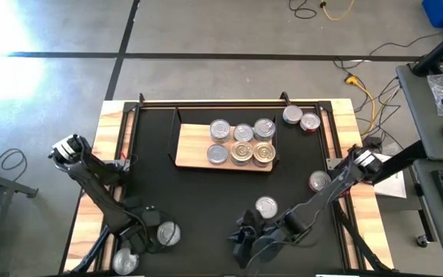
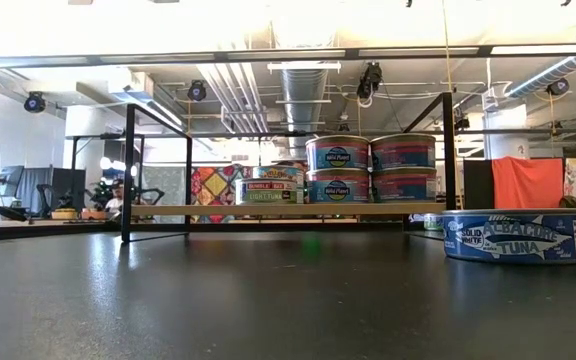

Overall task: Stack canned seafood by type on shelf
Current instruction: Stack the bottom left light blue tuna can on the light blue tuna can

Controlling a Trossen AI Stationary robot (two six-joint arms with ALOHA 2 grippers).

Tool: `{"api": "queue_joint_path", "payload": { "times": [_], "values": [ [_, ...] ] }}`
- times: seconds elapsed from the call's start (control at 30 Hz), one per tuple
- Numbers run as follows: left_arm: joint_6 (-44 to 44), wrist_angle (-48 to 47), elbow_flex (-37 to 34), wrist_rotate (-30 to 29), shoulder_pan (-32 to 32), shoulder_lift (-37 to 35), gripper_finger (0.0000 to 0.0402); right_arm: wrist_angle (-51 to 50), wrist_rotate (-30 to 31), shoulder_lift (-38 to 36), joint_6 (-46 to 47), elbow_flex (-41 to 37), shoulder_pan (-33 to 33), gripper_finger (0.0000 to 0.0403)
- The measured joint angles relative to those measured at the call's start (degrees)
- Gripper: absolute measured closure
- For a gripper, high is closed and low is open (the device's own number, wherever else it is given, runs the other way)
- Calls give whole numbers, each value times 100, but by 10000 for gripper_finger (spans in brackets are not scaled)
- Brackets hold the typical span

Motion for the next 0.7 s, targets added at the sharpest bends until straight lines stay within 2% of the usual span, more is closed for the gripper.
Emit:
{"api": "queue_joint_path", "payload": {
  "times": [0.13,0.23,0.33,0.47,0.57,0.7],
  "values": [
    [160,1275,-234,-161,-4,9,402,-35,-1,406,10,487,-36,390],
    [447,2329,-230,-799,40,17,402,-14,0,585,18,784,-62,390],
    [992,2981,-40,-1610,96,20,402,-27,5,732,4,1010,-87,390],
    [1895,3078,356,-2386,116,17,402,-65,5,966,-247,1199,-110,390],
    [2275,2906,553,-2430,110,17,402,-63,6,1168,-339,1299,-110,390],
    [2131,2451,497,-2428,42,17,400,-20,-25,1501,-278,1465,-108,390]
  ]
}}
